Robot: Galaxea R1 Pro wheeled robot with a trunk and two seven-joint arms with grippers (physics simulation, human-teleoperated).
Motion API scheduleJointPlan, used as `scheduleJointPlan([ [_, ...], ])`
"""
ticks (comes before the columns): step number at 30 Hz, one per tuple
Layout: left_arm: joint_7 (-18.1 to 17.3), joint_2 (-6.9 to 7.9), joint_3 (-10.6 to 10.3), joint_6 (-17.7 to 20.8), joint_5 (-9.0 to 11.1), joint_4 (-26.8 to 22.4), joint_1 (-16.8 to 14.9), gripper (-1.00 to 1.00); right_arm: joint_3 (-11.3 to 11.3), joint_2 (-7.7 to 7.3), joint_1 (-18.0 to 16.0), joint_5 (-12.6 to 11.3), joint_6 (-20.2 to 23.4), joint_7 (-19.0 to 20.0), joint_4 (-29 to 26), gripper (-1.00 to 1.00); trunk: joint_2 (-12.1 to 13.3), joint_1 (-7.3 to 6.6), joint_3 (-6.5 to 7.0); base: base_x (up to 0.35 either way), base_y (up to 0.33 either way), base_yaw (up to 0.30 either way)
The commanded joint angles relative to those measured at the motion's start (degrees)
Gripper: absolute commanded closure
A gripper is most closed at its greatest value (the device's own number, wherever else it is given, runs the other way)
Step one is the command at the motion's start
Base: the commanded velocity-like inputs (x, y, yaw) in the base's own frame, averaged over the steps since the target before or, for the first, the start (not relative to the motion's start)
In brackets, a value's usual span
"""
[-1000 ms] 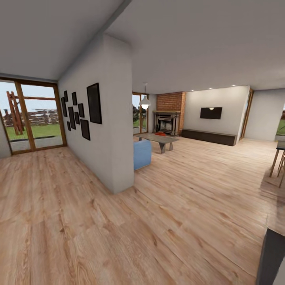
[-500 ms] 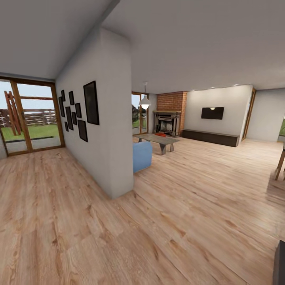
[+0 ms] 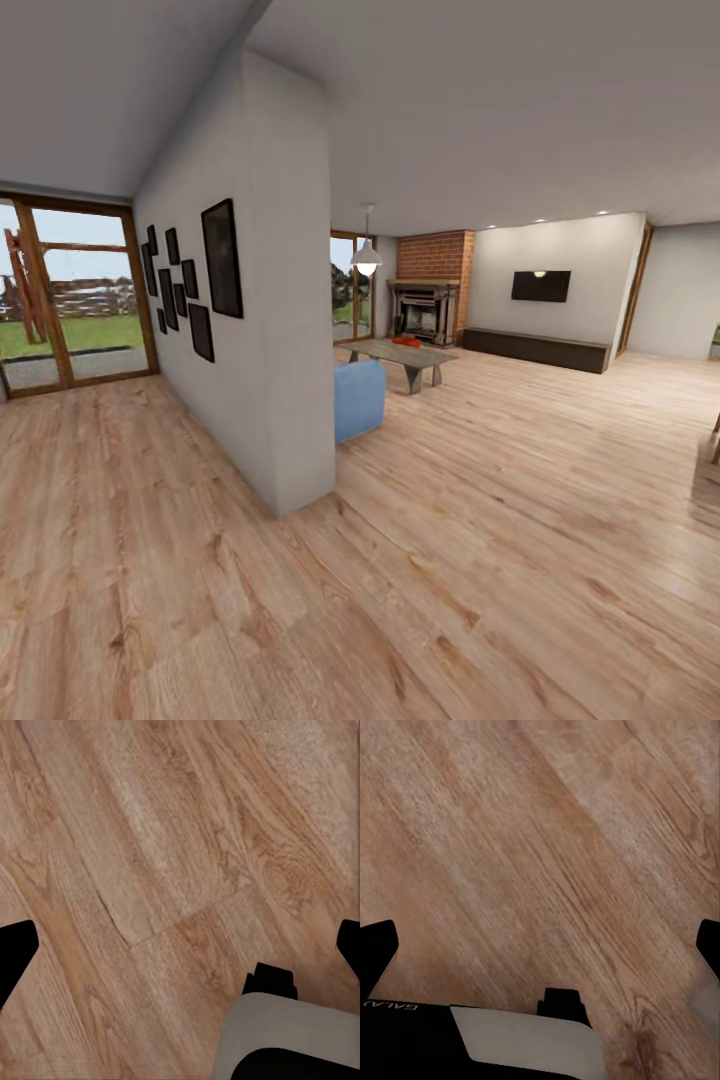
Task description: Move the two storage containers from the living room to the garage. In the garage, place one container on the floor and stack the other container on top of it (either order is fine).
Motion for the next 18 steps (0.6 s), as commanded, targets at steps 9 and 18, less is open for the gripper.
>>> scheduleJointPlan([
  [9,-0.06,-0.02,-0.12,-0.53,0.59,0.25,-0.1,-1.0,-0.03,-0.16,-0.11,0.5,-0.48,-0.02,0.25,-1.0,-0.04,0.04,-0.07,0.341,0.0,-0.12],
  [18,-0.06,0.03,-0.12,-0.53,0.58,0.25,-0.1,-1.0,-0.03,-0.18,-0.11,0.42,-0.48,0.02,0.25,-1.0,-0.04,0.04,-0.07,0.341,0.0,-0.278],
])
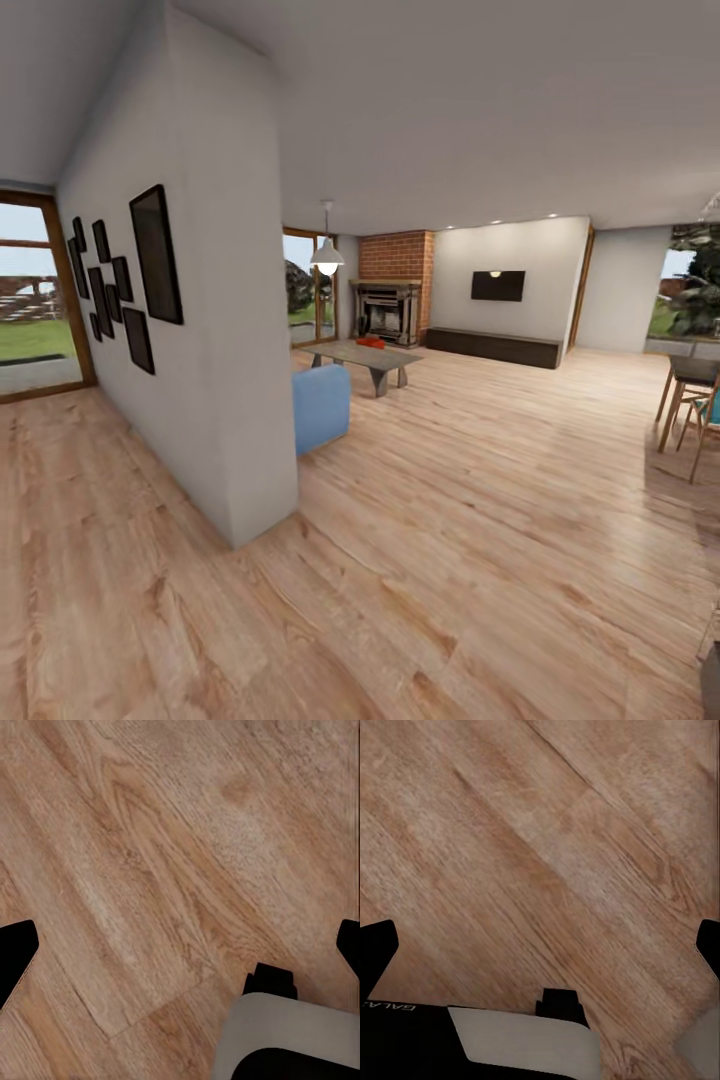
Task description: Move the two storage containers from the living room to the garage. In the garage, place one container on the floor and stack the other container on top of it (either order is fine).
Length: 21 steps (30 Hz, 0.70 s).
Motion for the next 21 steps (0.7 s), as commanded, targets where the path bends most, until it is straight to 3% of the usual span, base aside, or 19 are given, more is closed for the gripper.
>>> scheduleJointPlan([
  [1,-0.05,0.0,-0.14,-0.52,0.59,0.23,-0.09,-1.0,-0.03,0.0,-0.12,0.41,-0.39,0.0,0.27,-1.0,-0.04,0.04,-0.07,0.341,0.0,-0.285],
  [21,-0.05,0.0,-0.17,-0.52,0.57,0.23,-0.09,-1.0,-0.03,-0.23,-0.12,0.33,-0.35,0.29,0.27,-1.0,-0.04,0.04,-0.07,0.341,0.0,-0.292],
])
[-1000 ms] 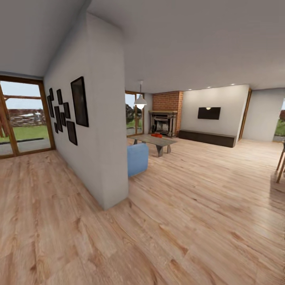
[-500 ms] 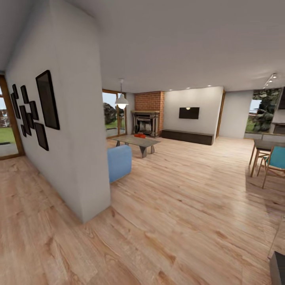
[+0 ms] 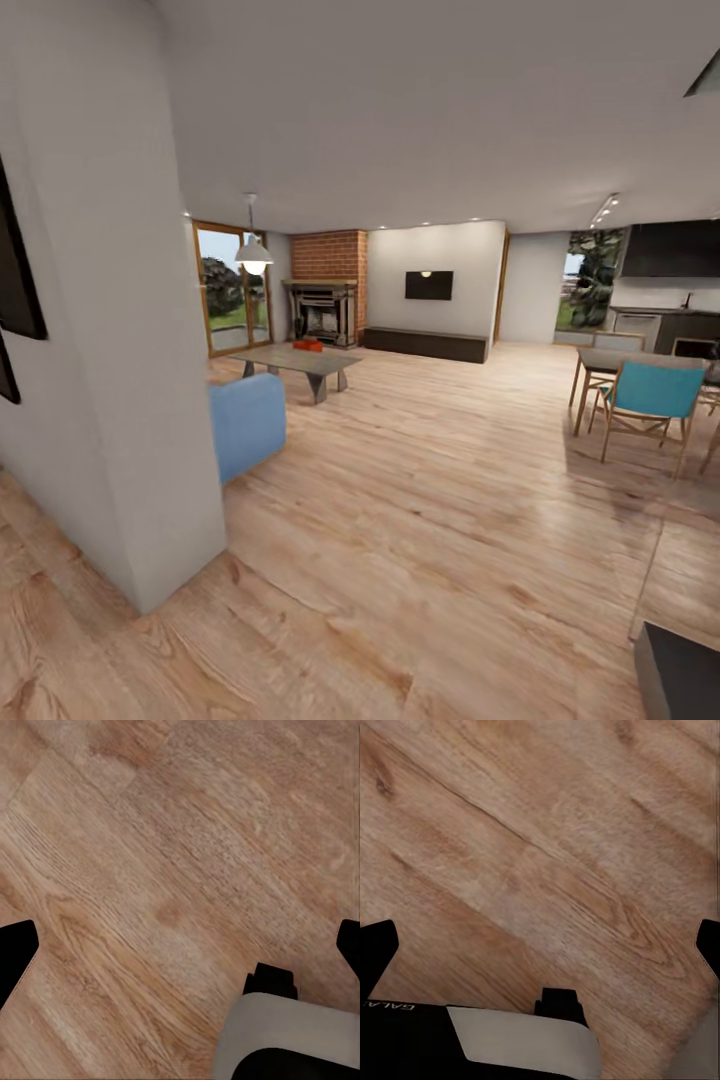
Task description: Move the two storage containers from the living room to the garage. In the garage, place one container on the floor and stack the other container on top of it (either order is fine).
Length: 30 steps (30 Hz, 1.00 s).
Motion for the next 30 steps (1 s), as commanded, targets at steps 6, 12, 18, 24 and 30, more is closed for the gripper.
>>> scheduleJointPlan([
  [6,-0.05,0.0,-0.16,-0.53,0.54,0.23,-0.09,-1.0,0.03,-0.08,-0.12,0.64,-0.35,-0.27,0.27,-1.0,-0.04,0.04,-0.07,0.341,0.0,-0.143],
  [12,-0.05,0.0,-0.15,-0.53,0.55,0.23,-0.09,-1.0,0.04,-0.84,-0.12,0.59,-0.28,-0.2,0.27,-1.0,-0.04,0.04,-0.07,0.341,0.0,-0.003],
  [18,-0.11,-0.05,-0.18,-0.53,0.52,0.23,-0.09,-1.0,-0.02,-0.75,-0.12,0.6,-0.35,-0.26,0.26,-1.0,-0.04,0.04,-0.07,0.341,0.0,0.0],
  [24,-0.74,-0.03,-0.18,-0.53,0.52,0.23,-0.09,-1.0,-0.03,-0.71,-0.12,0.56,-0.35,-0.26,0.22,-1.0,-0.04,0.04,-0.07,0.341,0.0,0.0],
  [30,-1.0,-0.01,-0.18,-0.53,0.52,0.23,-0.09,-1.0,-0.03,-0.67,-0.12,0.55,-0.35,-0.26,0.25,-1.0,-0.04,0.04,-0.07,0.341,0.0,0.0],
])
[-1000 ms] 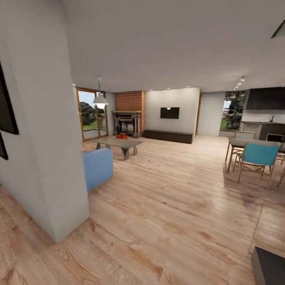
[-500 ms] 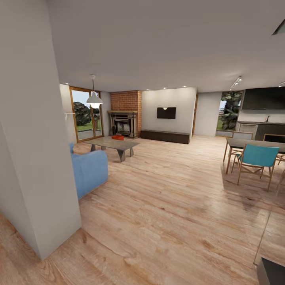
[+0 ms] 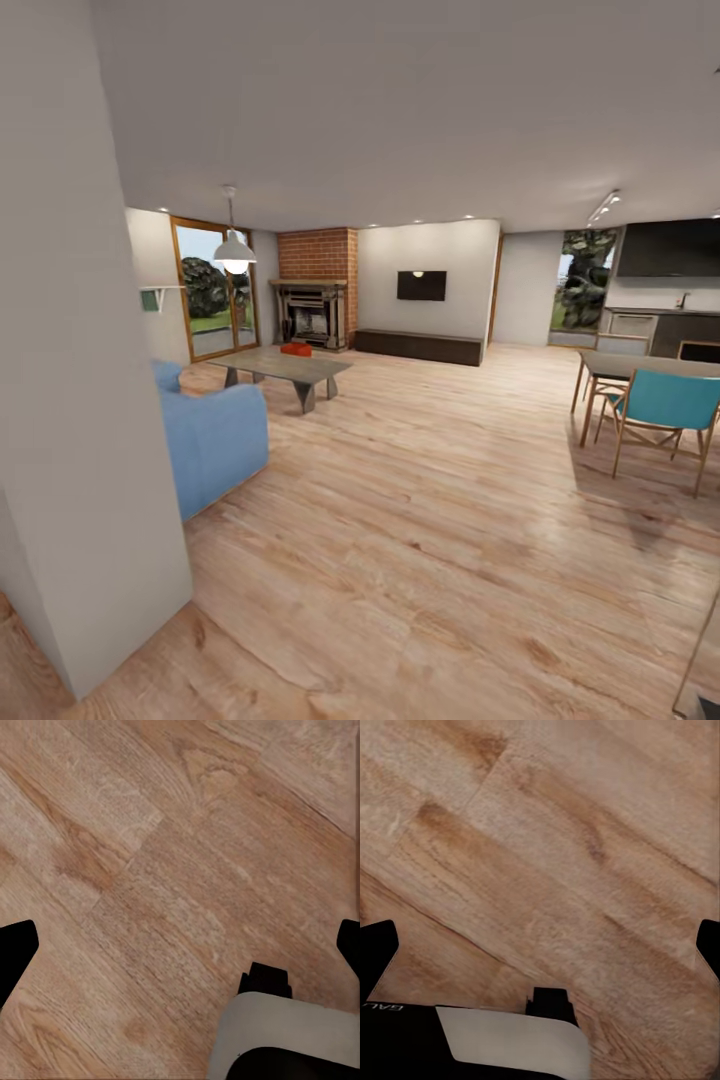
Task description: Move the two storage containers from the living room to the garage. In the garage, place one container on the floor and stack the other container on top of it (either order is fine).
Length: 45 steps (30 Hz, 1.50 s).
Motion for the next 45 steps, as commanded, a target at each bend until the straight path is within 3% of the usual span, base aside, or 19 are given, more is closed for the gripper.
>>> scheduleJointPlan([
  [1,-0.06,-0.01,-0.14,-0.52,0.58,0.25,-0.1,-1.0,-0.03,-0.03,-0.11,0.49,-0.39,-0.02,0.26,-1.0,-0.04,0.04,-0.07,0.341,0.0,0.0],
  [20,-0.07,0.0,-0.13,-0.52,0.58,0.25,-0.1,-1.0,-0.12,-0.12,-0.11,0.2,-0.39,0.23,0.27,-1.0,-0.04,0.04,-0.07,0.341,0.0,-0.213],
  [45,-0.07,0.0,-0.13,-0.52,0.58,0.25,-0.1,-1.0,-0.03,-0.26,-0.11,0.47,-0.47,-0.1,0.25,-1.0,-0.04,0.04,-0.07,0.341,0.0,-0.006],
])
